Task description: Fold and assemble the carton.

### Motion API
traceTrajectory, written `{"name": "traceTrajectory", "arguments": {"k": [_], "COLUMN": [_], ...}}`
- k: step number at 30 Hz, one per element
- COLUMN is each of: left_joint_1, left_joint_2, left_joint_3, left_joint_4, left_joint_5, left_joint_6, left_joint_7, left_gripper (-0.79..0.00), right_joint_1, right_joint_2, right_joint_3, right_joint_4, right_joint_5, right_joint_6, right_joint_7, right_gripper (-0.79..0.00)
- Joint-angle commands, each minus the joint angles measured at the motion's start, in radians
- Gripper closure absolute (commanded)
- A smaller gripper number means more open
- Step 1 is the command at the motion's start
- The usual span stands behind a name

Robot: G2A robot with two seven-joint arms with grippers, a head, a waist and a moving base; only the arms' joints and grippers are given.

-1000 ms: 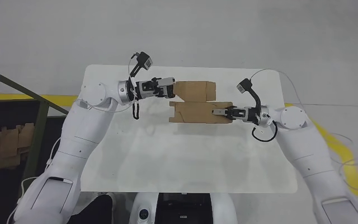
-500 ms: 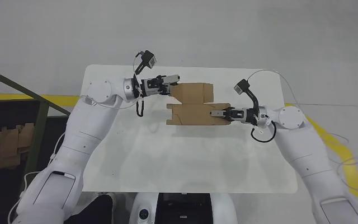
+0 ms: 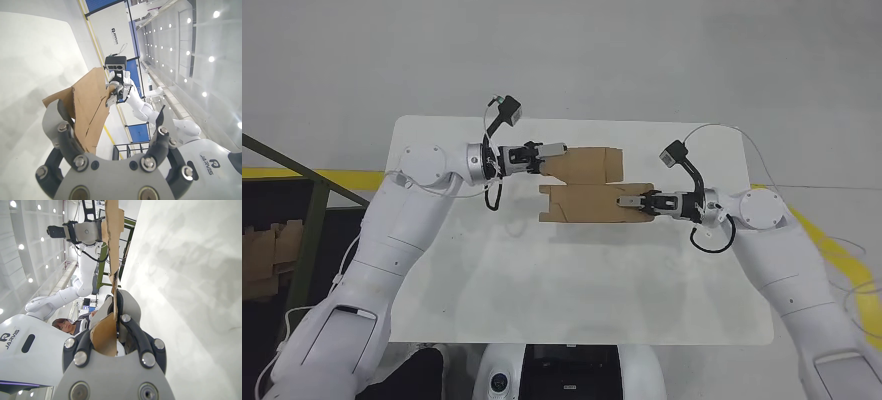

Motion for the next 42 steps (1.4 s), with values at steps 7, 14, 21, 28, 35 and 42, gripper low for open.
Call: {"name": "traceTrajectory", "arguments": {"k": [7, 14, 21, 28, 35, 42], "left_joint_1": [-0.001, 0.002, 0.001, 0.004, 0.007, 0.004], "left_joint_2": [0.001, 0.003, 0.004, 0.006, 0.009, 0.009], "left_joint_3": [0.003, 0.001, 0.004, 0.006, 0.007, 0.014], "left_joint_4": [0.007, 0.010, 0.016, 0.018, 0.014, 0.015], "left_joint_5": [0.021, 0.041, 0.068, 0.091, 0.104, 0.105], "left_joint_6": [0.007, 0.016, 0.031, 0.036, 0.035, 0.045], "left_joint_7": [0.012, 0.024, 0.036, 0.031, 0.016, 0.011], "left_gripper": [-0.610, -0.416, -0.336, -0.277, -0.169, -0.169], "right_joint_1": [-0.006, -0.011, -0.013, -0.015, -0.014, -0.014], "right_joint_2": [0.001, 0.001, 0.001, 0.003, 0.002, 0.002], "right_joint_3": [0.004, 0.006, 0.009, 0.015, 0.016, 0.017], "right_joint_4": [-0.011, -0.024, -0.030, -0.031, -0.036, -0.038], "right_joint_5": [-0.009, -0.015, -0.021, -0.023, -0.024, -0.029], "right_joint_6": [0.002, 0.008, 0.013, 0.024, 0.031, 0.033], "right_joint_7": [-0.001, -0.004, -0.008, -0.011, -0.016, -0.015], "right_gripper": [0.000, 0.000, 0.000, 0.000, 0.000, 0.000]}}
